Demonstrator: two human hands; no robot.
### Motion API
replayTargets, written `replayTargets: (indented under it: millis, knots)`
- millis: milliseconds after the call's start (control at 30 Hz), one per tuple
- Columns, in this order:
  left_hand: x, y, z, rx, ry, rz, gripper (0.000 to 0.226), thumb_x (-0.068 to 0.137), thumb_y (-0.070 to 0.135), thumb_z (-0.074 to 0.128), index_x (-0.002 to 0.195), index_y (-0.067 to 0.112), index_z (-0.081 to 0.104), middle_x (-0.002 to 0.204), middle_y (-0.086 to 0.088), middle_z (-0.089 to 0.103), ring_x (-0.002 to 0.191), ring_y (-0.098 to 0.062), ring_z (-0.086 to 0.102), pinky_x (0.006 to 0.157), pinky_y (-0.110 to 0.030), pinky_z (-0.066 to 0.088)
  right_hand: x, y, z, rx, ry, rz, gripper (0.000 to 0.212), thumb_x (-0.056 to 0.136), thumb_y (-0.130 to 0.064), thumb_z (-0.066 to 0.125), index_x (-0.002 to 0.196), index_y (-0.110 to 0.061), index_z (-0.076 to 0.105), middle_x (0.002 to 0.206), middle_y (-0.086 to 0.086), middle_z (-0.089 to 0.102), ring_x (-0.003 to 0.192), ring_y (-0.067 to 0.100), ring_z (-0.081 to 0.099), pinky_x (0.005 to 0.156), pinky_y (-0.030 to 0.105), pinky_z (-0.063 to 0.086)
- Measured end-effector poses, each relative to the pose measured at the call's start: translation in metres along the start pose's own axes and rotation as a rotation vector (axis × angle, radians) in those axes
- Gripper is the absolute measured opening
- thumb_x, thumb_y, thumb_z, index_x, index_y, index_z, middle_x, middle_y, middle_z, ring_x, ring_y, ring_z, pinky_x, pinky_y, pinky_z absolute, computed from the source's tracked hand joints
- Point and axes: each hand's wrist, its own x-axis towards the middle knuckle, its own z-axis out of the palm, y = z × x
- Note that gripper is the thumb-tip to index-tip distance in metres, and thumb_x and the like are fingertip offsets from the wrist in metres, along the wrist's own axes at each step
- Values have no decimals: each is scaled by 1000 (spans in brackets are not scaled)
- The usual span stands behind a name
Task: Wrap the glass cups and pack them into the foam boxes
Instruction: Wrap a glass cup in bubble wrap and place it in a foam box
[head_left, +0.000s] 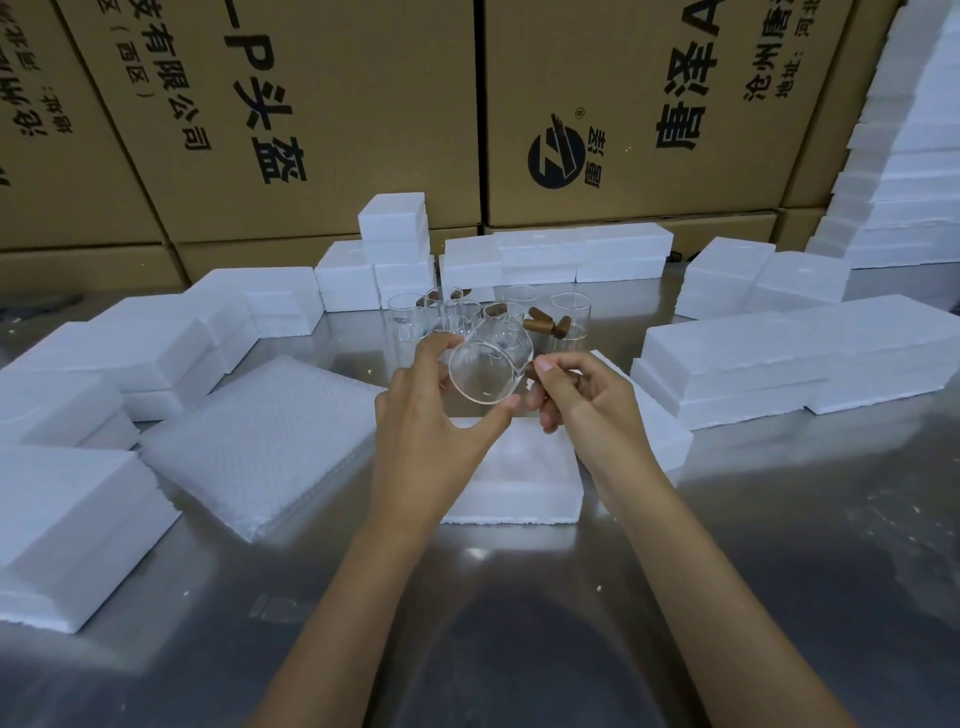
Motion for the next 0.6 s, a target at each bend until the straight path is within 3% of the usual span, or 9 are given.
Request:
replayTargets:
  millis: [167, 300, 400, 600]
  knots:
    - [1, 0, 0, 50, 73, 97, 70, 70, 70, 65, 131, 45, 41, 93, 36, 43, 94, -4, 48, 92, -44, 51, 1, 1, -1, -1, -11, 33, 22, 97, -28, 61, 94, -8, 68, 64, 7, 63, 54, 14, 50, 54, 22, 46]
    - [0, 1, -2, 80, 113, 150, 67, 77, 64, 66, 134, 37, 45, 100, 24, 49, 97, -6, 48, 95, -45, 47, 2, -1, -1, 41, -50, 75, 24, 97, -31, 61, 94, -9, 69, 63, 10, 63, 53, 16, 49, 54, 25, 45]
    - [0, 0, -2, 99, 116, 167, 66, 80, 59, 69, 137, 36, 43, 108, 18, 53, 101, -9, 50, 98, -45, 46, 3, -2, -3, 55, -104, 129, 31, 97, -36, 60, 91, -7, 70, 62, 13, 62, 51, 17, 48, 51, 24, 44]
    - [-1, -4, -1, 36, 81, 149, 69, 79, 57, 72, 137, 45, 37, 112, 27, 45, 109, -8, 49, 96, -33, 44, 3, -3, -4, 86, -262, 209, 38, 101, -30, 48, 82, -7, 71, 63, 14, 60, 48, 18, 44, 48, 24, 39]
